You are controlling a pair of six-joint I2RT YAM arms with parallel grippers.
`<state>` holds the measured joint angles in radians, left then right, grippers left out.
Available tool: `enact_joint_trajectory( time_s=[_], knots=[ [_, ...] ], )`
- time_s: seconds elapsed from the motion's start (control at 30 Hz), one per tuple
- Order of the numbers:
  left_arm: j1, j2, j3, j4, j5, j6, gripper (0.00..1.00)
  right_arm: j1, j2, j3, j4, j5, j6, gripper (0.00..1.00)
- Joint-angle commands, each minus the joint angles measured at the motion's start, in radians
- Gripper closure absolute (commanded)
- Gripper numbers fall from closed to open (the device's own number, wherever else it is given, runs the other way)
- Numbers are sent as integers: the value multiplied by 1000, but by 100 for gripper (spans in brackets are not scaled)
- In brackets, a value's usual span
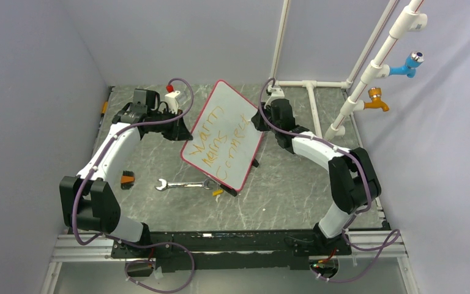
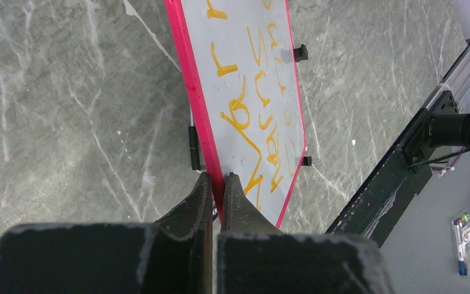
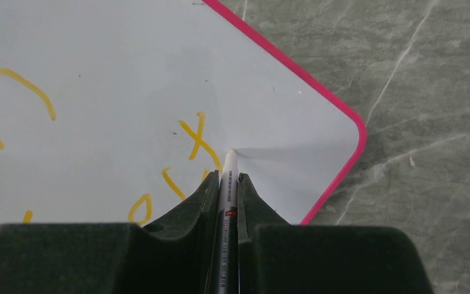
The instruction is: Write a sentence on the whiteboard
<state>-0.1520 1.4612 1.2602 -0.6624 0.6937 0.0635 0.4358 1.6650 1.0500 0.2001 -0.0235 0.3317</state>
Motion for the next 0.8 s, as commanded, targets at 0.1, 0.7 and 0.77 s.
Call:
enact_joint_trajectory(
  time_s=[0.1,0.7,0.77],
  knots=[
    [-8,-38,8,41,36,50,100,-5,35,103,-24,47,-24,100],
    [-7,-45,2,47,36,46,100,-43,-208,-89,-196,139,136,100],
    [-8,-47,2,48,36,44,100,-48,-239,-104,-238,128,147,100]
  ],
)
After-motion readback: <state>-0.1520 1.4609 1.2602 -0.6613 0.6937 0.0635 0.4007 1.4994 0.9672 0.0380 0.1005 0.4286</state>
